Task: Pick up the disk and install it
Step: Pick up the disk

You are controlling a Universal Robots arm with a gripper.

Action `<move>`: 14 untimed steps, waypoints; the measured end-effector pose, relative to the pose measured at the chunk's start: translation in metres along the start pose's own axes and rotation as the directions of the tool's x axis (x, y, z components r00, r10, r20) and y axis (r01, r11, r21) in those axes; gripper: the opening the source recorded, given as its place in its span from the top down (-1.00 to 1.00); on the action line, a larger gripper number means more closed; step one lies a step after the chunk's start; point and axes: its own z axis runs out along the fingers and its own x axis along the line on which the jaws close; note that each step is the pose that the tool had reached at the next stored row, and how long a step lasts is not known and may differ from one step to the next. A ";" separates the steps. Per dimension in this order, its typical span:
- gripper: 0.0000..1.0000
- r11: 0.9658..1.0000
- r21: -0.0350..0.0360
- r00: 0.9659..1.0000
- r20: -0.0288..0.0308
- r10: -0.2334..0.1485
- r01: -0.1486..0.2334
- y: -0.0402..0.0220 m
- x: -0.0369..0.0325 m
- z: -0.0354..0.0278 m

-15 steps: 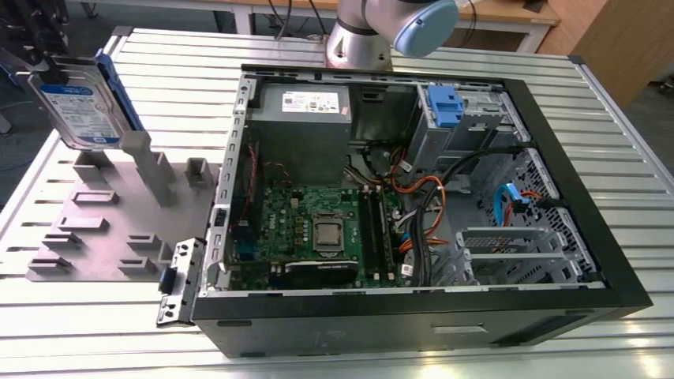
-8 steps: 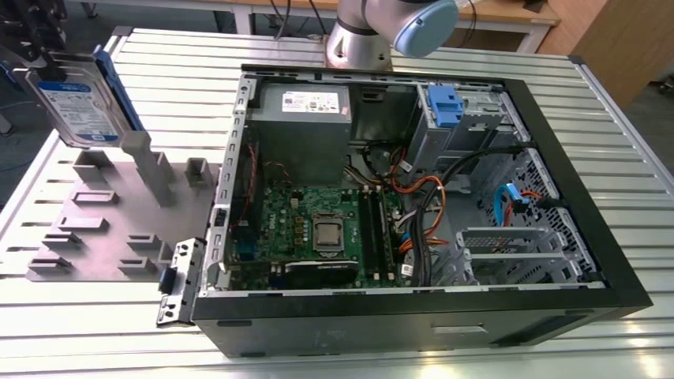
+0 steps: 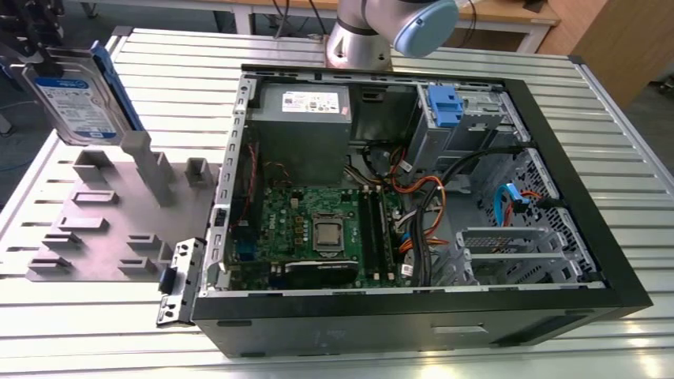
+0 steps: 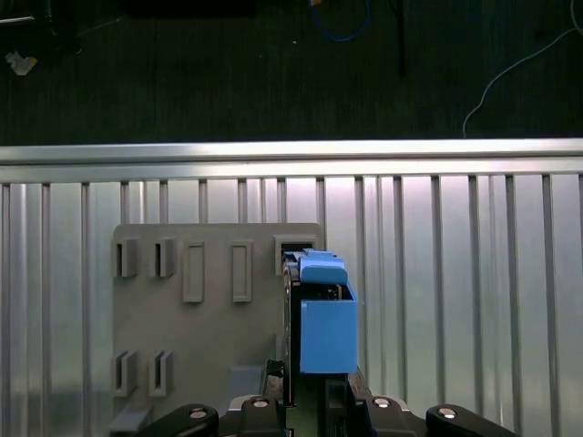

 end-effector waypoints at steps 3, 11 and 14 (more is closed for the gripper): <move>0.30 1.000 0.000 1.000 0.000 0.000 0.000 0.0000 0.0000 -0.0026; 0.30 1.000 0.000 1.000 0.000 0.000 0.000 0.0001 -0.0003 -0.0092; 0.30 1.000 0.000 1.000 0.000 0.000 0.000 0.0001 -0.0004 -0.0116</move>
